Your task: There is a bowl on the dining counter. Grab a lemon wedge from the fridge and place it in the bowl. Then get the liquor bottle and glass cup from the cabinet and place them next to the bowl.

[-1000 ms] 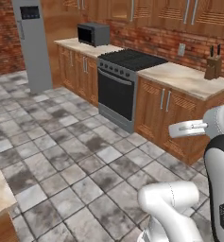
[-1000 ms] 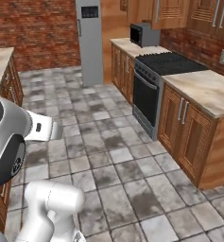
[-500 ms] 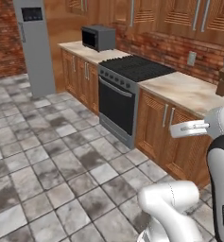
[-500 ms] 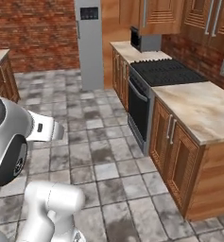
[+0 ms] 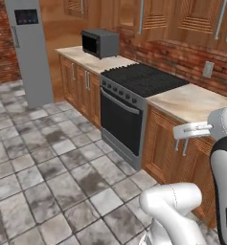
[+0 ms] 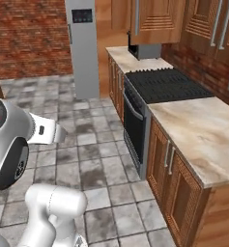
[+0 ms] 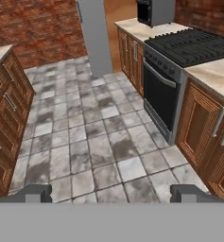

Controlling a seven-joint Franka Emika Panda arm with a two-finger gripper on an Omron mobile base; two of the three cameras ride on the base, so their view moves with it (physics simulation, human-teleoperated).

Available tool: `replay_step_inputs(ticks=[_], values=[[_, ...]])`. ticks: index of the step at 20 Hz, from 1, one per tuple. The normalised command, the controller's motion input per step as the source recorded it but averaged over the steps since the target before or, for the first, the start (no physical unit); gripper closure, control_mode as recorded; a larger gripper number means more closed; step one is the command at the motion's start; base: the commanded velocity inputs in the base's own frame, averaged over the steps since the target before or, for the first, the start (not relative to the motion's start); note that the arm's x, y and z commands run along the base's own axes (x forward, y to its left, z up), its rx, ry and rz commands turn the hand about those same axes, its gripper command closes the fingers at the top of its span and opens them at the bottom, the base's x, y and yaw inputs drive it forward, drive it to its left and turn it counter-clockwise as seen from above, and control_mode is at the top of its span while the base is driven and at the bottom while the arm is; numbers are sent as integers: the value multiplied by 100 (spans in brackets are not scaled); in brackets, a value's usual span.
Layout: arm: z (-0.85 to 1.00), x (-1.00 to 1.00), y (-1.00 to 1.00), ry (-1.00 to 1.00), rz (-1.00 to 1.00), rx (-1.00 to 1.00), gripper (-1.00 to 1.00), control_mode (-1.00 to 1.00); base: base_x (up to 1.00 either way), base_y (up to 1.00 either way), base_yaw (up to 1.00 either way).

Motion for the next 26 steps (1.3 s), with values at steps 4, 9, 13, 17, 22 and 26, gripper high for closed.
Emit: replay_step_inputs(ticks=[4,9,13,17,22,26], values=[[0,0,0,0,0,0,-100,100,100,0,-3],[0,0,0,0,0,0,-100,100,100,17,-6],[0,0,0,0,0,0,-100,100,100,26,-9],[0,0,0,0,0,0,-100,100,100,25,-18],[0,0,0,0,0,0,-100,100,100,21,-27],[0,0,0,0,0,0,-100,100,98,23,-35]])
